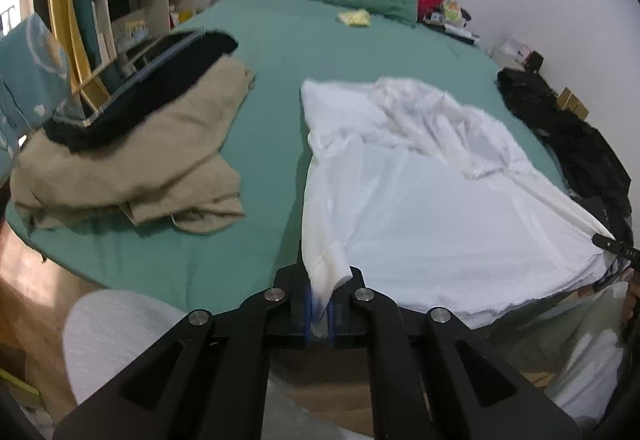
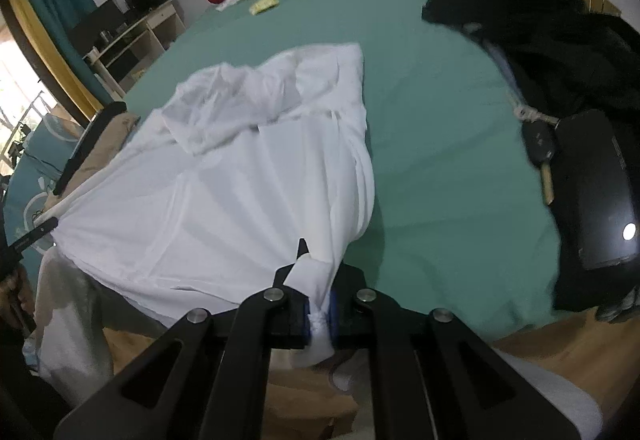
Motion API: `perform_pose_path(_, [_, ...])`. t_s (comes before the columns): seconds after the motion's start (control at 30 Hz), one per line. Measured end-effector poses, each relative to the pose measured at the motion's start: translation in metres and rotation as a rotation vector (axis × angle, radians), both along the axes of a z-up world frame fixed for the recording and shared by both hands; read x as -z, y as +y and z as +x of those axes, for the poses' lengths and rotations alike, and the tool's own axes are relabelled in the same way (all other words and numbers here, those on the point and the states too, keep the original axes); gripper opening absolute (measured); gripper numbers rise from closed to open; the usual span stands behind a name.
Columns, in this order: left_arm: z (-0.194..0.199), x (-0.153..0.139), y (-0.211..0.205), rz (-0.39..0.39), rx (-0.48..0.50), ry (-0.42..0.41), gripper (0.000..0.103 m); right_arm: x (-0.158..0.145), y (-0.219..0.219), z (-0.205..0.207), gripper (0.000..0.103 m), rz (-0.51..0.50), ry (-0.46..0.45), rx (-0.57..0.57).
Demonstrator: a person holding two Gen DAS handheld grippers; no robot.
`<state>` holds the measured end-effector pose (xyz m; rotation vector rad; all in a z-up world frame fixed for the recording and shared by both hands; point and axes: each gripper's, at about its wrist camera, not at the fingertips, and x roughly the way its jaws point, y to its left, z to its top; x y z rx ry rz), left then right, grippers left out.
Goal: Fold large clothes
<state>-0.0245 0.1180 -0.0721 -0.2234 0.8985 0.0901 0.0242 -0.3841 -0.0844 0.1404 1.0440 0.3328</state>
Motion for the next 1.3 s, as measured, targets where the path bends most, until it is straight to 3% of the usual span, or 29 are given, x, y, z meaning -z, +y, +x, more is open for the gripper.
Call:
perform_pose_path(0.27, [0.045, -0.038, 0.006, 0.024, 0.005, -0.114, 0.006, -0.035, -0.003, 0.04, 0.006, 0.01, -0.108, -0.018])
perform_pose_path(0.57, [0.117, -0.044, 0.01, 0.039, 0.009, -0.174, 0.006, -0.048, 0.005, 0.107, 0.006, 0.011, -0.213, -0.045])
perform_pose_path(0.8, [0.168, -0.026, 0.017, 0.011, -0.012, -0.174, 0.006, -0.039, 0.016, 0.164, 0.006, 0.016, -0.251, -0.054])
perform_pose_path(1.07, [0.222, 0.004, 0.028, -0.001, -0.019, -0.14, 0.006, -0.01, 0.023, 0.221, 0.007, 0.049, -0.22, -0.052])
perform_pose_path(1.3, [0.267, 0.032, 0.035, 0.005, -0.012, -0.106, 0.006, 0.013, 0.038, 0.262, 0.007, 0.018, -0.192, -0.076])
